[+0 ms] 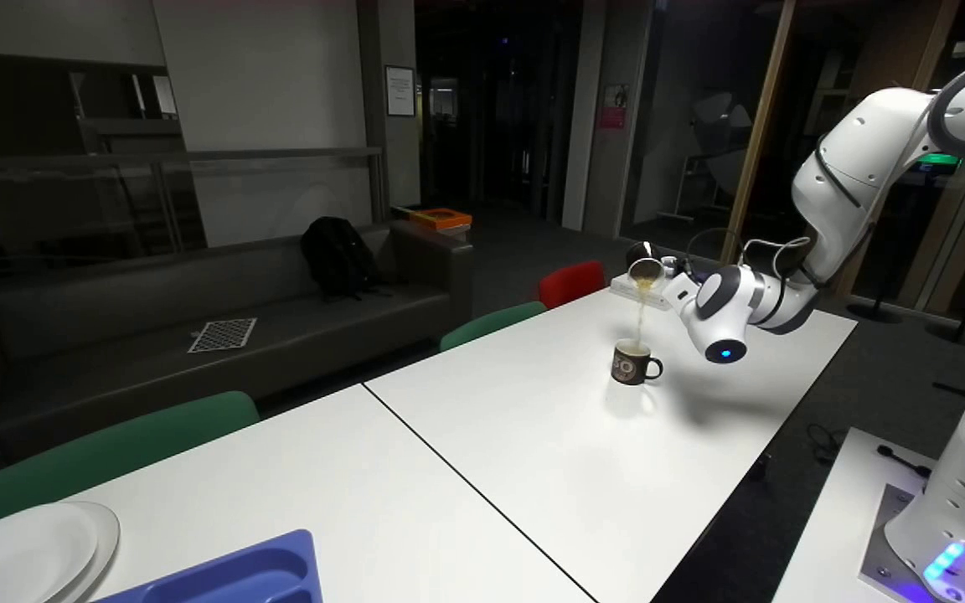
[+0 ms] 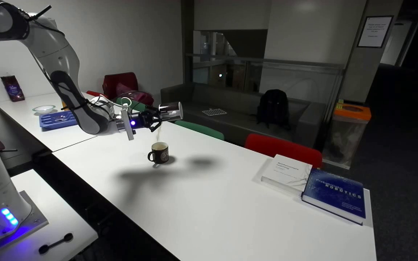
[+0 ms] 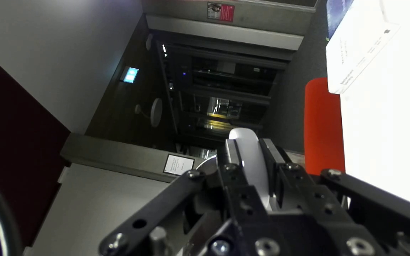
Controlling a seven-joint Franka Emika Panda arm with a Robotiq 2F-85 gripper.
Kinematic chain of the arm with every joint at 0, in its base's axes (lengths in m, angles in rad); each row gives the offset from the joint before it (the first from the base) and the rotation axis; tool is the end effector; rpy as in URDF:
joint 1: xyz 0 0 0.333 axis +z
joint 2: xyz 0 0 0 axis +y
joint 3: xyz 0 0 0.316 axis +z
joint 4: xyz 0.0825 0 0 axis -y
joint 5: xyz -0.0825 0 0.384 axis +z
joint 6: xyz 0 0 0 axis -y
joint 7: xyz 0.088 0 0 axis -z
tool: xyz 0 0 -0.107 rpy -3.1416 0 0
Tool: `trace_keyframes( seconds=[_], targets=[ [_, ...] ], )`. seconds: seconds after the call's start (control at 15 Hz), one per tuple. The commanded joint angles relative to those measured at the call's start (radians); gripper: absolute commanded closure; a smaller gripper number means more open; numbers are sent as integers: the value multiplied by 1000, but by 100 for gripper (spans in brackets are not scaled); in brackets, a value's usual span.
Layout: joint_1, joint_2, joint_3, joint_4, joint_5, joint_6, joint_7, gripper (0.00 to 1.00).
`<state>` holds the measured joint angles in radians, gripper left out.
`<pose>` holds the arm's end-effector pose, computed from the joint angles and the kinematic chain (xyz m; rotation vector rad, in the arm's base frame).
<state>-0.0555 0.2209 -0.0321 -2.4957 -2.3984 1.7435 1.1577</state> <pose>0.4799 -0.1038 0.2396 1.3053 0.6132 0.5050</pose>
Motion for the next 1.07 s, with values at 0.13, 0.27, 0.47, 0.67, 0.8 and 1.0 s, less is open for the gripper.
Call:
trace_keyframes(
  seconds=[0.13, 0.27, 0.47, 0.67, 0.8, 1.0],
  targets=[
    [-4, -58, 2, -35, -42, -62, -4, 95],
    [-4, -58, 2, -36, -42, -69, -3, 95],
    [-4, -57, 2, -35, -42, -74, -3, 95],
    [-3, -56, 2, -35, -43, -77, -4, 95],
    [-3, -57, 2, -36, -43, -78, -3, 95],
    [-2, -57, 2, -36, -43, -83, -4, 95]
  ],
)
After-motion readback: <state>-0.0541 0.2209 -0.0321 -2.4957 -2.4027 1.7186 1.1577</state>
